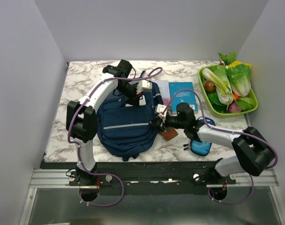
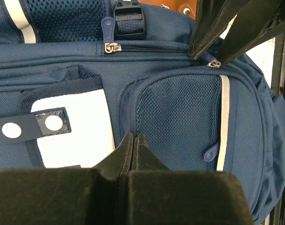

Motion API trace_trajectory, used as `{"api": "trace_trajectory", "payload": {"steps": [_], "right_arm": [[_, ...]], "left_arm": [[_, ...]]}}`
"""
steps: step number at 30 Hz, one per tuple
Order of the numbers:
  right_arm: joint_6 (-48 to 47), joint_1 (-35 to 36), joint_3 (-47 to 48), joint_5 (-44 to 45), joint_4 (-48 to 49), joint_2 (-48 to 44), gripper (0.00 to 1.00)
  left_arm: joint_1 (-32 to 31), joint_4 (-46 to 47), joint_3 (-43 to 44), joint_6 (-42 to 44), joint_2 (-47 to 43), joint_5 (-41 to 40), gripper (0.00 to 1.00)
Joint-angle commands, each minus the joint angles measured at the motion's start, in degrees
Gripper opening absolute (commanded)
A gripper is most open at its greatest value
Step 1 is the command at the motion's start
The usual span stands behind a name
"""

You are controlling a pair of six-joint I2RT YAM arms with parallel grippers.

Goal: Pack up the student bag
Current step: Unzip the student bag at the center of the board.

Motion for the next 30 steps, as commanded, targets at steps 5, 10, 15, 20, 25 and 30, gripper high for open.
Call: {"api": "trace_trajectory", "payload": {"steps": [5,10,15,20,25,30], "right_arm": [[0.5,0.0,2.3,1.1,-1.3,3.2,0.21],[1.4,-0.1,3.6,8.8,-2.1,1.9,0.01],[4.0,0.1,6.4,12.2,-10.2,-3.9,0.01],[5.7,1.4,7.2,14.6,-17.5,-5.4,0.01],[9.1,3.8,8.1,16.5,-22.1,-4.4,0.01],[12.9,7.2,9.1,19.2,-27.1,-5.0,0.01]], "left_arm": [[-0.3,-1.5,0.6,0.3,-2.3,2.2,0.0],[-0.3,-0.3,0.6,-1.3,-2.1,2.1,0.0],[-0.3,6.0,-0.1,-7.6,-1.7,1.1,0.0],[0.0,13.1,1.1,-15.2,-0.4,-1.1,0.0],[0.1,18.1,2.4,-23.5,0.9,-5.3,0.0],[0.7,25.7,2.8,-31.9,2.1,-10.7,0.0]]}}
